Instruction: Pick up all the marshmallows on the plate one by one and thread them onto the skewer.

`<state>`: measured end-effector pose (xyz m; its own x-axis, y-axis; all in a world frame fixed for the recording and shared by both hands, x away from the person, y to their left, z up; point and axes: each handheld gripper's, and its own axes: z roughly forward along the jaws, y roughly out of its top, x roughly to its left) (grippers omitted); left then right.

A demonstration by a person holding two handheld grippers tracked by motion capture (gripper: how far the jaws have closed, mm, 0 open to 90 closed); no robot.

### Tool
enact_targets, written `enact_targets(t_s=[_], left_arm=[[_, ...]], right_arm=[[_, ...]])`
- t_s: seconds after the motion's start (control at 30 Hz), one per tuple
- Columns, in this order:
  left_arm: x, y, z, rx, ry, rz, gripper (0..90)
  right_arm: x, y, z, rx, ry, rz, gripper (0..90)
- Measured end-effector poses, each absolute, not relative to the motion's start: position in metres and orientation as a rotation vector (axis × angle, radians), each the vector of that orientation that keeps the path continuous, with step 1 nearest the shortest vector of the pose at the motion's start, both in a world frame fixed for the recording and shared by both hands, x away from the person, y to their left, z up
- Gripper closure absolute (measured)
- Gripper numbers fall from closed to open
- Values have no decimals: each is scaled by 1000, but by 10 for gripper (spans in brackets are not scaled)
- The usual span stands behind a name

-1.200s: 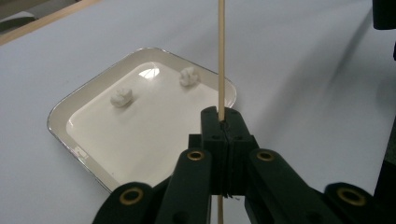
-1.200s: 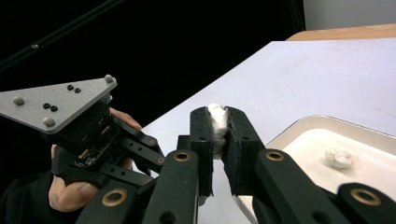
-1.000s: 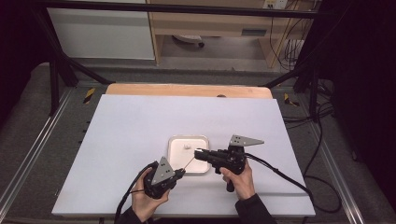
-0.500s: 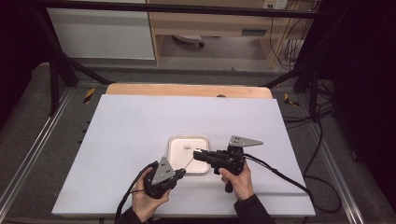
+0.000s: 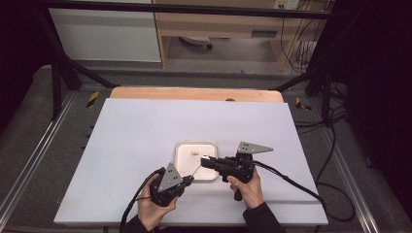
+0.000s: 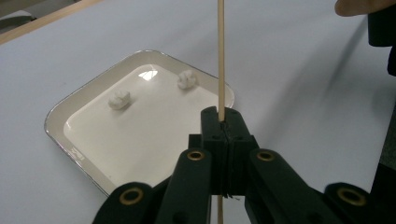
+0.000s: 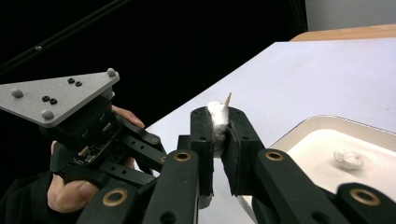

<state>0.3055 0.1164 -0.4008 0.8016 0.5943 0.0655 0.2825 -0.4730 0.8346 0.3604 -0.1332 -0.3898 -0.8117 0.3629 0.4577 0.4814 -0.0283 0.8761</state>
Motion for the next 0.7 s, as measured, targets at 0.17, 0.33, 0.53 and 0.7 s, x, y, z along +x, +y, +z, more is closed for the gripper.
enact_targets(t_s=[0.17,0.33,0.53,0.7], left_arm=[[306,116,-401,2083,646,435,891],[306,116,-400,2081,650,434,891],[306,116,-399,2074,648,436,891],[306,115,-400,2081,647,433,891]], right_arm=[[360,-133,-391,-929,-2127,-1980,830],[360,-132,-391,-925,-2119,-1985,830],[360,-132,-392,-921,-2121,-1980,830],[360,-131,-393,-921,-2116,-1978,830]])
